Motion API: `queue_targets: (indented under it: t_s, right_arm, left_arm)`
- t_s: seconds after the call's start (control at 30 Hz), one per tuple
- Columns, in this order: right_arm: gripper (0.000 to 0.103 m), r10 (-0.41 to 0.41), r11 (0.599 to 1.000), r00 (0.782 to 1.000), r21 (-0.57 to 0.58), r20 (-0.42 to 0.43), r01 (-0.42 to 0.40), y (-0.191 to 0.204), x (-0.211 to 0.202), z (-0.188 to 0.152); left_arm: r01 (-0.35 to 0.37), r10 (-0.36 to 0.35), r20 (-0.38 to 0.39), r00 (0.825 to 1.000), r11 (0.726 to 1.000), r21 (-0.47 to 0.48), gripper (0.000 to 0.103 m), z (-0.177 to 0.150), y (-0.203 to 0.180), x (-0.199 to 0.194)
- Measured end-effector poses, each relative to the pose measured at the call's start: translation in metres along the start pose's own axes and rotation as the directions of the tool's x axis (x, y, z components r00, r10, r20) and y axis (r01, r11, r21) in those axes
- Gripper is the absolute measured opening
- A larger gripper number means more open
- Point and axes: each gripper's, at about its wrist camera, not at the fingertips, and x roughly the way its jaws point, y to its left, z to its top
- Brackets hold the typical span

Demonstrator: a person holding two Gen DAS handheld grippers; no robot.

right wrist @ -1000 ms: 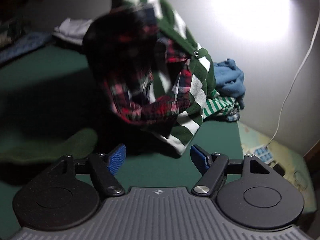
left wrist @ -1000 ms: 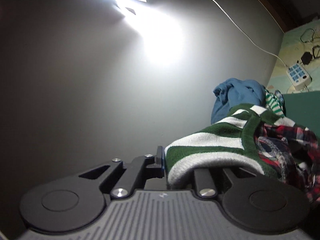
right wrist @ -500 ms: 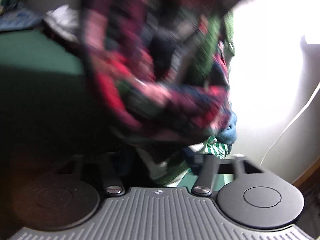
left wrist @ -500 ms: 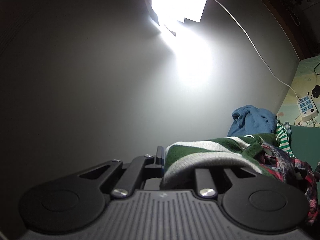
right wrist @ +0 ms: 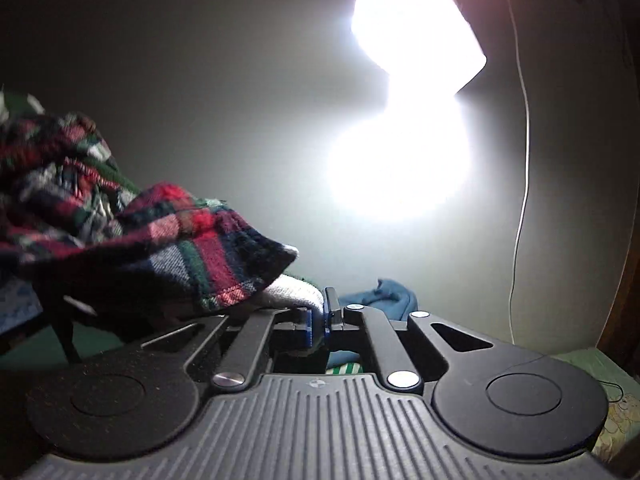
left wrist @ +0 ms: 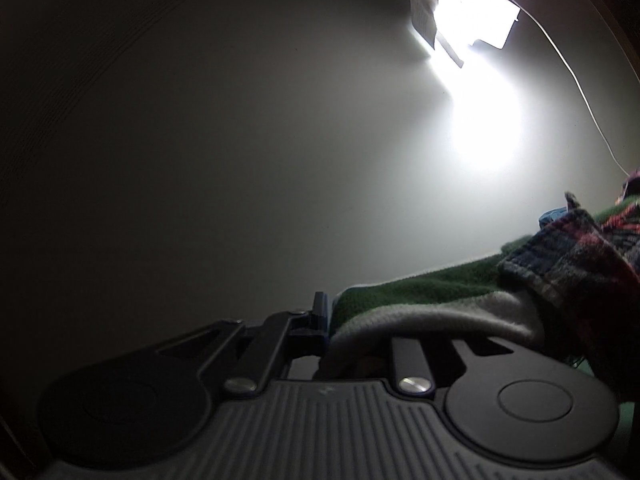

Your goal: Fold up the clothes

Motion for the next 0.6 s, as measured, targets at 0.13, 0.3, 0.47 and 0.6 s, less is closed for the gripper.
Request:
queue_targets:
  t_s: [0.13,0.3,0.47,0.6]
  right_arm:
    - [0.004,0.020,0.998,0.997,0.054,0.073,-0.024,-0.008,-0.031,0.029]
    - [0.004,0.068,0.995,0.992,0.071,0.103,-0.076,-0.009,-0.059,0.045]
    - [0.004,0.099,0.986,0.974,0.112,0.202,-0.123,-0.004,-0.092,0.062]
    - [0.004,0.118,0.979,0.948,0.127,0.296,-0.162,0.010,-0.116,0.077]
  left_arm:
    - [0.000,0.000,0.012,1.000,1.000,-0.002,0.023,-0.009,0.014,-0.029]
    - [0.001,0.000,0.020,1.000,1.000,-0.031,0.025,-0.016,0.032,-0.062]
    - [-0.014,0.019,0.072,0.997,0.998,-0.066,0.025,-0.018,0.057,-0.105]
    - [-0.036,0.046,0.130,0.990,0.996,-0.082,0.025,-0.019,0.072,-0.141]
